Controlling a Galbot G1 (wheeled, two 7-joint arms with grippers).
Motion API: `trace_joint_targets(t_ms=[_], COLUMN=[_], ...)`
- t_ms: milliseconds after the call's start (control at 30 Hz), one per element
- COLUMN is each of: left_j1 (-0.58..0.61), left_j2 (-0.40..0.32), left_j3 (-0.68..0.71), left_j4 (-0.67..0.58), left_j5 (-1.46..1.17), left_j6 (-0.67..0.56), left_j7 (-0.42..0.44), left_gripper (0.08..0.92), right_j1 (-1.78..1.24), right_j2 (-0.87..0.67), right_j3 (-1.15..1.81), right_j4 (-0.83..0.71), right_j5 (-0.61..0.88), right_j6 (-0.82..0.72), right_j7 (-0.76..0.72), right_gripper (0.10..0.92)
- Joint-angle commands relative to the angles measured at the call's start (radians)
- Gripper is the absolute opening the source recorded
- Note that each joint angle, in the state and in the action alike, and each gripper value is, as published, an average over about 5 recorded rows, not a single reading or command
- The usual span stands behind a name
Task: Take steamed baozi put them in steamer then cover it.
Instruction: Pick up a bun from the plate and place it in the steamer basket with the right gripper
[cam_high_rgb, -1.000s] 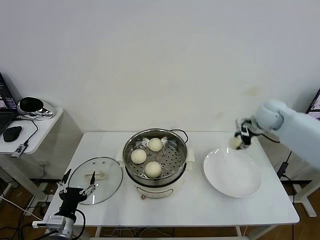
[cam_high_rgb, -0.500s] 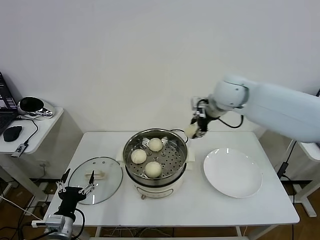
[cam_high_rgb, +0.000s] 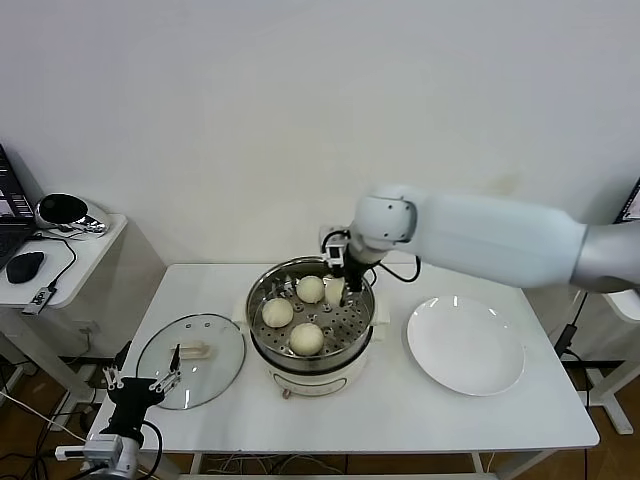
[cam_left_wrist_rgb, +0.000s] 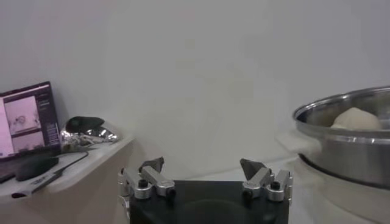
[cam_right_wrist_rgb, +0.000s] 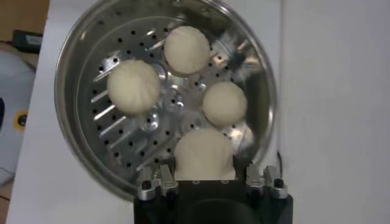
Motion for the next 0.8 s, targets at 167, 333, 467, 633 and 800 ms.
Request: trace_joint_targets(t_ms=[167,333,467,633,800], left_j1=[0.001,-0.001,-0.001,0.000,0.002], left_j2=[0.002,0.002,0.000,0.000,-0.004], left_j3=[-0.006,-0.006,-0.006,-0.010,-0.011], left_j4=[0.003,0.005,0.005,0.006,0.005], left_j5=[-0.002,-0.004,-0.003,-0.004,-0.005], left_j6=[-0.005,-0.006,-0.006,-0.007,-0.012], left_j7=[0.000,-0.001,-0.001,-0.001,0.000], left_gripper=[0.823,0.823,0.823,0.823,0.823], right_j1=[-0.109,-0.126,-0.120,-0.072,-0.063], right_j2=[0.071,0.064,0.050,-0.013,-0.164], right_j3=[-0.010,-0.006,0.009,0.044,0.128], right_j4=[-0.069,-0.075,-0.064,-0.017,0.113], right_j5=[-0.087,-0.088,-0.085,-0.085,-0.064], right_j6=[-0.028,-0.028,-0.027,-0.018,0.002], right_j7=[0.014,0.015,0.012,0.002,0.091], right_gripper=[0.594,0.594,0.629,0.765,0.819])
